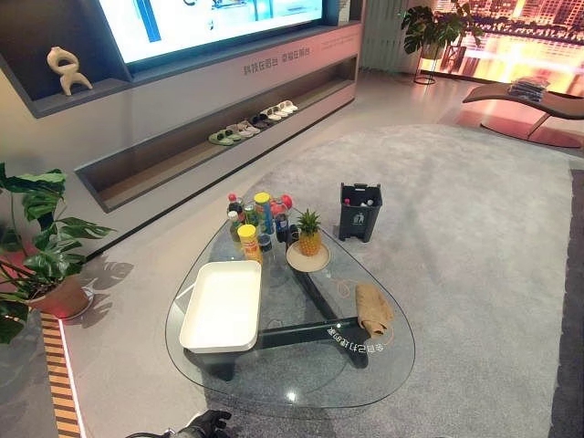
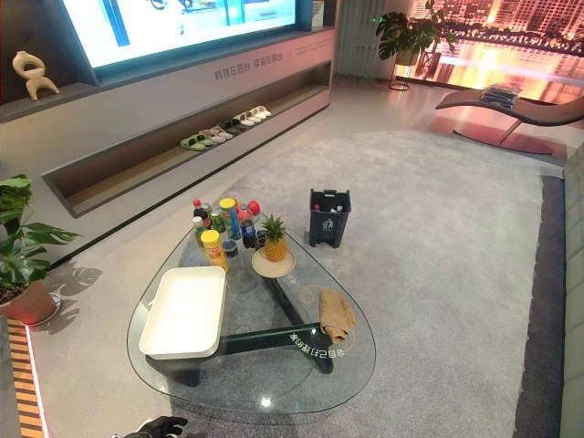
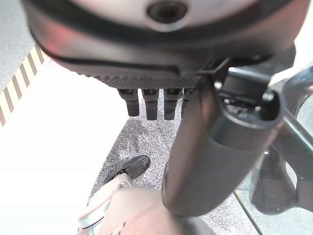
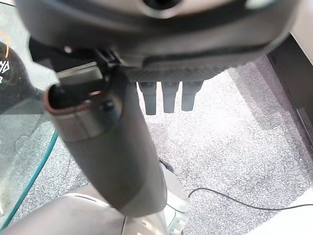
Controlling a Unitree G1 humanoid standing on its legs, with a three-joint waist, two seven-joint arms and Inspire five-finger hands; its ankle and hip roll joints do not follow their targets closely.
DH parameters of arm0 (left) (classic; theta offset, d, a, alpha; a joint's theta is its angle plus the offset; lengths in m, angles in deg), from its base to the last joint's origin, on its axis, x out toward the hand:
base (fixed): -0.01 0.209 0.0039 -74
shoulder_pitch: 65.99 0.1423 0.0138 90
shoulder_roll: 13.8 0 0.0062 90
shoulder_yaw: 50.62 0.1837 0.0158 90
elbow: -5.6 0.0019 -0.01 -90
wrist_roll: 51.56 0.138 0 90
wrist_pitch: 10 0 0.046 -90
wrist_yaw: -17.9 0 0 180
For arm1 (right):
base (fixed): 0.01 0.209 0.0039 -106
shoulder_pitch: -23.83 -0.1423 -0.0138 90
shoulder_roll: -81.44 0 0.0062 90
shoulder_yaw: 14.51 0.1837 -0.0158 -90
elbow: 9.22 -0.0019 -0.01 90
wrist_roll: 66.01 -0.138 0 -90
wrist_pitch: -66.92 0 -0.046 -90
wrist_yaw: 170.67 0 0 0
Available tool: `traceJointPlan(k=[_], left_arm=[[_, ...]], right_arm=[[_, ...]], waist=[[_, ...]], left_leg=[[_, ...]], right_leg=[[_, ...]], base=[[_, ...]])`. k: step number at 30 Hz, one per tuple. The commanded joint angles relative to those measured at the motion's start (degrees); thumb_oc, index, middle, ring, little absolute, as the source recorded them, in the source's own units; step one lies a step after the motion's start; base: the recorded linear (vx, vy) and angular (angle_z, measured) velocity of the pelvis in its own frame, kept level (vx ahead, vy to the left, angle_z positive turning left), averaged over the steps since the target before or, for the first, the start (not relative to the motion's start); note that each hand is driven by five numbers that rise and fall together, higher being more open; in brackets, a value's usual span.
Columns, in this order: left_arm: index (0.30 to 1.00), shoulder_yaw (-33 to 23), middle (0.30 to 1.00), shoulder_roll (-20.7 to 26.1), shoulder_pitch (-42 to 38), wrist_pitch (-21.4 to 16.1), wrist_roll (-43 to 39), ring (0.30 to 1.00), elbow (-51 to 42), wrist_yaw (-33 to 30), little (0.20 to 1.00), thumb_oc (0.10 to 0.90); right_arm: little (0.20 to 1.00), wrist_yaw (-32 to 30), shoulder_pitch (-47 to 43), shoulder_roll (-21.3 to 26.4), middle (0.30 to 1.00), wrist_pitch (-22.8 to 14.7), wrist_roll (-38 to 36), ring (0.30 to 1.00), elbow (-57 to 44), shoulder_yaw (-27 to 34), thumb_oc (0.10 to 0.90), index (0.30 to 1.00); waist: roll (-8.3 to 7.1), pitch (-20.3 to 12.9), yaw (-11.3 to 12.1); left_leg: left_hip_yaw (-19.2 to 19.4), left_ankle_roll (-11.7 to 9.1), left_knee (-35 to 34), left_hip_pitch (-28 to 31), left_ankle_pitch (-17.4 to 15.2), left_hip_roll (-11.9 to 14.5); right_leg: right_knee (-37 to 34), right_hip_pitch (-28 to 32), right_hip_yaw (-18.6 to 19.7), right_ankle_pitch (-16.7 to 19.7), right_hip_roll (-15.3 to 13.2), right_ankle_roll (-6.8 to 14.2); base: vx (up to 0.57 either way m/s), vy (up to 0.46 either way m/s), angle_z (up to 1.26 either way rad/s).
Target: Wipe the table with a cloth and put it in the basket.
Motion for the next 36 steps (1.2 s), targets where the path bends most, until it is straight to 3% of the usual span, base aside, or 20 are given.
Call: traceJointPlan(k=[1, 36], left_arm=[[0.9, 1.0, 0.9, 0.0, -4.8, -0.3, 0.3, 0.9, 3.8, -0.5, 0.9, 0.8], [0.9, 0.4, 0.9, 0.0, -4.6, -0.1, -0.9, 0.9, 3.7, -1.0, 0.9, 0.8]], right_arm=[[0.9, -0.9, -5.1, 0.8, 0.9, 0.2, 1.1, 0.9, 3.8, 0.4, 0.8, 0.9], [0.9, -0.9, -4.9, 1.1, 0.9, 0.3, 1.1, 0.9, 3.7, 0.7, 0.8, 0.9]], waist=[[-0.77, 2.4, 0.1], [-0.88, 2.7, 0.2]], left_leg=[[-0.5, 2.0, 0.3, 1.0, -4.1, -3.7], [-0.5, 2.0, 0.3, 0.9, -4.0, -3.7]], right_leg=[[1.1, 0.5, -0.2, -1.6, 1.0, 0.1], [1.2, 0.4, -0.2, -1.6, 1.1, 0.1]], base=[[0.0, 0.0, 0.0], [0.0, 0.0, 0.0]])
